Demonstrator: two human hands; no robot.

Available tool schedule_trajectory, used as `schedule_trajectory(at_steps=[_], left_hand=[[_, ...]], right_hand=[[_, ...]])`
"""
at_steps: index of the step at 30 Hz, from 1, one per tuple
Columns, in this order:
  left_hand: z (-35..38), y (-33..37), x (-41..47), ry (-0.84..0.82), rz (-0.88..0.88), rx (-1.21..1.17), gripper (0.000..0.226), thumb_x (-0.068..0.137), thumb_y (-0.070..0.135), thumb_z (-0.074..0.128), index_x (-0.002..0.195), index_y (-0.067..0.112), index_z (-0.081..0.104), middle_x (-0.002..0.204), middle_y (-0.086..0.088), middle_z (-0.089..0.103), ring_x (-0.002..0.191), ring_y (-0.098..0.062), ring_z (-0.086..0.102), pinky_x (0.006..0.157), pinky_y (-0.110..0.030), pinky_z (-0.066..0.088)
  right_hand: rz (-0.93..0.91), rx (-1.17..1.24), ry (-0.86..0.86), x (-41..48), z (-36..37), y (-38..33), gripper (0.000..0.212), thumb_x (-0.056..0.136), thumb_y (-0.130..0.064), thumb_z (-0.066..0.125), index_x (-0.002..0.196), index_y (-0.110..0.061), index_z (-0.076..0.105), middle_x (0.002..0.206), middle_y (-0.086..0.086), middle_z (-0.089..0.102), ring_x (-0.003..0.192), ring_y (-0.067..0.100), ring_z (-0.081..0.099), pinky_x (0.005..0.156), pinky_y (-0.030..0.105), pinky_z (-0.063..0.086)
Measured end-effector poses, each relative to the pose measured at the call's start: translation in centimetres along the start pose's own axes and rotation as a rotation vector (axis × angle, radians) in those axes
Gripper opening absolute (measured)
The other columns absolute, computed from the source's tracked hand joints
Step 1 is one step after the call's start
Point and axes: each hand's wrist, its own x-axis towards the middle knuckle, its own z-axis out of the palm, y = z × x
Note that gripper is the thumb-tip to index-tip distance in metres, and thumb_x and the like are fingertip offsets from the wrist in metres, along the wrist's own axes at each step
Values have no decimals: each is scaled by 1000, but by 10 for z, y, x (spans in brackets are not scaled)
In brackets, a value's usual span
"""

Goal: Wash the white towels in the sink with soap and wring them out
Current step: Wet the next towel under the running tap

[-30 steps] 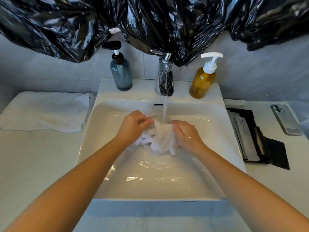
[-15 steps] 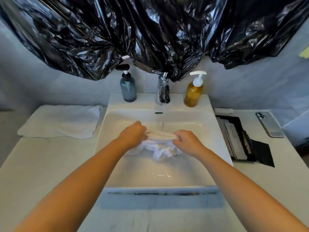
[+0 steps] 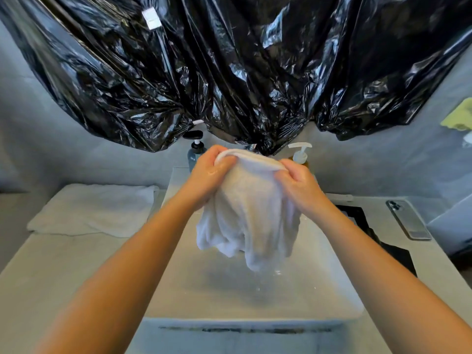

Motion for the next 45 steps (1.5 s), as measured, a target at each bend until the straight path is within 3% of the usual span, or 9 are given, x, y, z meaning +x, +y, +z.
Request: schedule_trajectory(at_steps=[6,12,18,24,28,34,37,41,45], left_hand=[[-14,-36,-6,-45,122,656,20,97,33,58,96,13,64,87,-2,65,83,-23,58,69,-36,43],[-4,-103,-37,-291,142,755,18,96,14,58,111,12,67,106,-9,66,99,-30,60,84,-39,48],[36,-159,-69,-625,-281,870,109,78,57,73,154,45,-5,165,-1,-3,146,-34,21,112,-56,30],[72,-157,-49,-579,-316,999,63,88,32,60,145,30,32,134,-8,45,117,-33,53,91,-43,46],[51,-152,-47,-399,-439,278,55,70,46,58,123,30,53,114,2,65,103,-23,63,83,-35,53],[77,-130,-39,-180,-445,-587,59,89,49,59,143,43,36,130,9,55,117,-9,57,99,-31,48],[98,-124,-32,-95,-437,-380,73,82,76,50,143,38,37,136,2,53,119,-14,56,101,-33,47],[121,-127,-31,101,-437,45,52,91,64,46,129,28,48,111,-4,64,99,-24,65,75,-31,53],[116,-138,-21,100,-470,332,25,100,32,38,112,18,57,111,-6,61,95,-28,60,74,-31,41]], right_hand=[[-18,-458,-211,-5,1,47,31,101,-33,52,78,-13,51,68,3,52,65,21,51,58,33,33],[109,-591,-333,-35,16,109,12,95,-35,63,98,-24,58,89,-4,61,85,20,58,70,33,44],[410,-623,-601,-65,54,157,105,79,-48,78,155,-47,6,166,3,1,148,35,18,116,52,27],[384,-644,-467,-55,78,171,76,80,-35,74,144,-37,33,126,5,47,115,29,51,87,36,50],[508,308,-266,-43,48,157,68,81,-2,74,132,-35,45,118,1,58,106,23,62,74,20,54],[577,863,-124,-29,82,138,67,76,-41,70,136,-15,57,131,28,58,124,46,54,104,58,45],[745,799,34,-14,106,125,82,69,-79,63,125,-19,65,120,18,68,112,33,66,105,53,47],[739,360,137,-5,119,119,28,97,-44,45,95,-23,63,89,-1,67,82,19,65,65,29,49],[693,271,199,-11,114,128,27,97,-41,44,90,-23,64,86,-3,67,81,19,63,61,30,43]])
